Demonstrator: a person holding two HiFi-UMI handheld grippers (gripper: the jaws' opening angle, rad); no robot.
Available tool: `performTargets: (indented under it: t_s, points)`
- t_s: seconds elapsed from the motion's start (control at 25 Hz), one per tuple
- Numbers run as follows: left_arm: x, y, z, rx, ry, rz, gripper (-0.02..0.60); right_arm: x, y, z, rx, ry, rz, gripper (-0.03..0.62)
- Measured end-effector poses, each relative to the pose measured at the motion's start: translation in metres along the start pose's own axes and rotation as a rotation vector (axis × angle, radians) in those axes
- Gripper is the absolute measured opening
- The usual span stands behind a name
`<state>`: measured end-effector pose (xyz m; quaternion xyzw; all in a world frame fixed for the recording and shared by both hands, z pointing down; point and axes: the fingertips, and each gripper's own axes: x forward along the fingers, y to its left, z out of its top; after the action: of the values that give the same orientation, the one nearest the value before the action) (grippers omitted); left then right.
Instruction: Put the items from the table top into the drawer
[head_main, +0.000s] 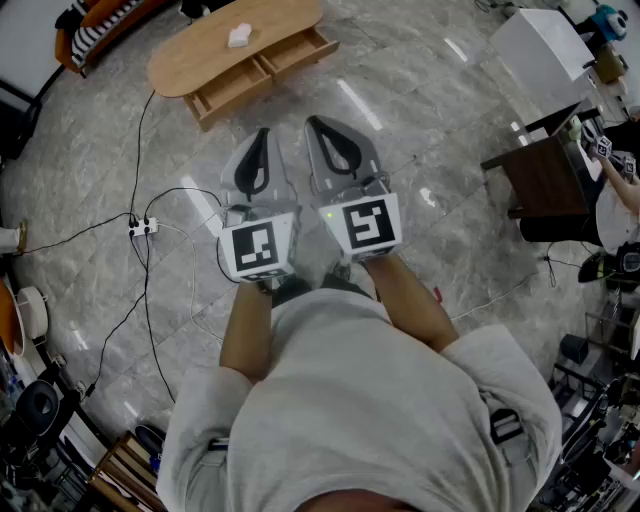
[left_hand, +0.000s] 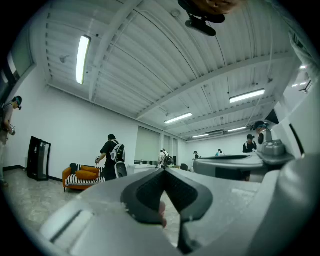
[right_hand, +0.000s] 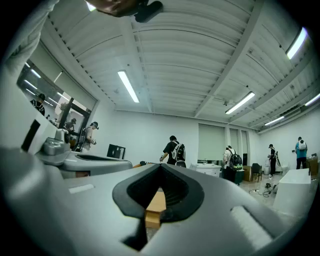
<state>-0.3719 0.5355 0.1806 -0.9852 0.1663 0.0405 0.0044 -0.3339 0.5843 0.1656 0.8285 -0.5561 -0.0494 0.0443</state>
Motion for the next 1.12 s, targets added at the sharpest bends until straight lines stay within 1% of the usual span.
performTargets:
  t_s: [0.28, 0.4, 0.56, 0.68, 0.92, 1.12]
  points:
    - [-0.004, 0.035, -0.010, -0.018, -0.015, -0.030, 0.020, 0.026, 0.030, -0.005, -0.012, -0.016, -0.012, 0.006]
    - [-0.006, 0.050, -0.012, -0.017, 0.004, -0.043, 0.020, 0.035, 0.042, -0.006, 0.009, -0.031, -0.019, 0.006]
    - [-0.002, 0.070, -0.018, -0.025, 0.023, -0.062, 0.020, 0.050, 0.049, -0.009, 0.013, -0.017, -0.047, 0.006]
    - [0.004, 0.083, -0.021, -0.040, 0.020, -0.063, 0.020, 0.060, 0.054, -0.012, 0.014, -0.001, -0.048, 0.006]
    - [0.036, 0.094, -0.023, -0.062, 0.012, -0.059, 0.020, 0.088, 0.033, -0.019, 0.009, 0.011, -0.047, 0.006]
    - [0.087, 0.102, -0.030, -0.041, 0.014, -0.049, 0.020, 0.134, 0.000, -0.026, 0.028, 0.004, -0.026, 0.006]
